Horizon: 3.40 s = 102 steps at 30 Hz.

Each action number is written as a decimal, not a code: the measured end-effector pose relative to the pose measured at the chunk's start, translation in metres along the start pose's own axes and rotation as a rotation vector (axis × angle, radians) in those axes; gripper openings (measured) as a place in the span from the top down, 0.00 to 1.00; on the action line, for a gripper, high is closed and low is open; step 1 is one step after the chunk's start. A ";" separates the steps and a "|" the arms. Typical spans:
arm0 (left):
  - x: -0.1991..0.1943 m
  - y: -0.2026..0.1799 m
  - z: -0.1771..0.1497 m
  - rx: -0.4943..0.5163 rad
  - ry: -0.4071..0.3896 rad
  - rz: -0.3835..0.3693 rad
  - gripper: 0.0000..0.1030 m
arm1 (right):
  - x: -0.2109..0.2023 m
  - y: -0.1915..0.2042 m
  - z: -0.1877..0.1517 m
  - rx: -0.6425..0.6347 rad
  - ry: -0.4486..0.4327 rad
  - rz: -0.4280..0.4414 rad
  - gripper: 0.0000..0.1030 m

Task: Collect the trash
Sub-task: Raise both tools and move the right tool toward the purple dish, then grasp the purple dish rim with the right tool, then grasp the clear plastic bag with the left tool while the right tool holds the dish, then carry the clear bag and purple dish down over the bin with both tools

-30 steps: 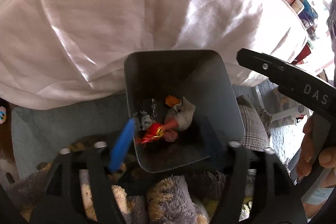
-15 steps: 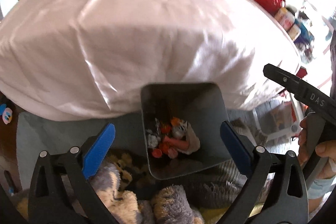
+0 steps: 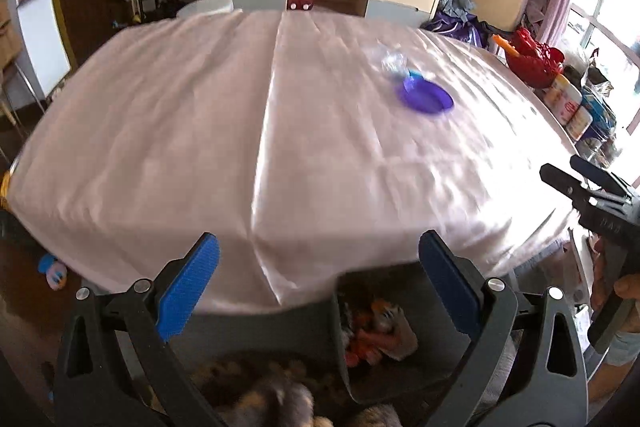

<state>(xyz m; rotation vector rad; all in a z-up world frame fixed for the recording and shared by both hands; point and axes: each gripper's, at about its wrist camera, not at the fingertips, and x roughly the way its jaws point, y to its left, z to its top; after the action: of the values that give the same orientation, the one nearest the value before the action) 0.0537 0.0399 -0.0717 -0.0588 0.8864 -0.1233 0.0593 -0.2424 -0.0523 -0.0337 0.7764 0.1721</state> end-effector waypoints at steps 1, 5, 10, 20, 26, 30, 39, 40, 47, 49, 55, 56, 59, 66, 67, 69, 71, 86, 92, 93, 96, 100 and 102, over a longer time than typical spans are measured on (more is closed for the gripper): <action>0.003 0.001 0.006 0.003 0.003 -0.008 0.08 | 0.006 0.000 0.002 0.001 0.008 0.005 0.04; 0.020 0.009 0.032 -0.025 0.033 -0.058 0.08 | 0.040 0.003 0.011 0.029 0.070 0.068 0.04; 0.044 0.010 0.066 -0.015 0.032 -0.045 0.08 | 0.080 0.011 0.024 0.042 0.129 0.086 0.04; 0.073 0.011 0.111 0.027 0.005 -0.032 0.08 | 0.138 0.030 0.048 -0.009 0.193 0.046 0.03; 0.088 0.010 0.130 0.051 0.002 -0.043 0.08 | 0.158 0.042 0.066 -0.040 0.205 0.026 0.03; 0.099 0.009 0.141 0.071 0.001 -0.044 0.08 | 0.171 0.044 0.081 -0.054 0.205 0.022 0.04; 0.132 -0.008 0.162 0.122 0.022 -0.078 0.08 | 0.170 0.026 0.088 -0.037 0.172 0.025 0.24; 0.135 -0.011 0.163 0.127 0.024 -0.084 0.08 | 0.168 0.023 0.086 -0.034 0.170 0.024 0.24; 0.165 -0.044 0.177 0.170 0.048 -0.134 0.09 | 0.151 -0.011 0.080 0.020 0.159 0.016 0.24; 0.173 -0.056 0.182 0.185 0.049 -0.143 0.09 | 0.146 -0.018 0.077 0.031 0.155 0.020 0.24; 0.199 -0.078 0.189 0.213 0.088 -0.167 0.24 | 0.140 -0.024 0.071 0.044 0.153 0.043 0.24; 0.203 -0.080 0.189 0.218 0.098 -0.174 0.27 | 0.140 -0.024 0.070 0.044 0.152 0.045 0.24; 0.210 -0.083 0.187 0.225 0.113 -0.213 0.54 | 0.141 -0.026 0.068 0.042 0.151 0.034 0.24; 0.187 -0.081 0.188 0.245 0.051 -0.187 0.65 | 0.135 -0.026 0.066 0.041 0.141 0.046 0.24; 0.181 -0.080 0.187 0.243 0.038 -0.182 0.65 | 0.133 -0.025 0.065 0.040 0.136 0.047 0.24; 0.167 -0.077 0.186 0.240 0.020 -0.177 0.65 | 0.123 -0.022 0.066 0.033 0.120 0.052 0.24; 0.151 -0.074 0.182 0.242 0.002 -0.165 0.65 | 0.112 -0.017 0.067 0.023 0.101 0.058 0.24; 0.014 -0.066 0.096 0.228 -0.063 -0.115 0.65 | -0.003 -0.004 0.026 0.001 -0.020 0.082 0.24; -0.026 -0.070 0.036 0.204 -0.062 -0.121 0.65 | -0.032 -0.005 -0.009 0.003 -0.004 0.097 0.24; -0.030 -0.071 0.023 0.197 -0.053 -0.129 0.65 | -0.035 -0.004 -0.015 0.003 0.000 0.100 0.24; -0.031 -0.075 -0.008 0.172 -0.016 -0.161 0.65 | -0.040 -0.002 -0.033 0.009 0.015 0.107 0.24; -0.021 -0.078 -0.050 0.137 0.039 -0.186 0.65 | -0.040 0.002 -0.059 0.028 0.047 0.118 0.24; -0.008 -0.077 -0.072 0.109 0.080 -0.190 0.65 | -0.036 0.005 -0.070 0.036 0.067 0.121 0.24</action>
<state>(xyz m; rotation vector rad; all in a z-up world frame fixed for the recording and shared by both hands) -0.0133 -0.0351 -0.1028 -0.0364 0.9518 -0.3535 -0.0156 -0.2494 -0.0768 0.0419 0.8488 0.2732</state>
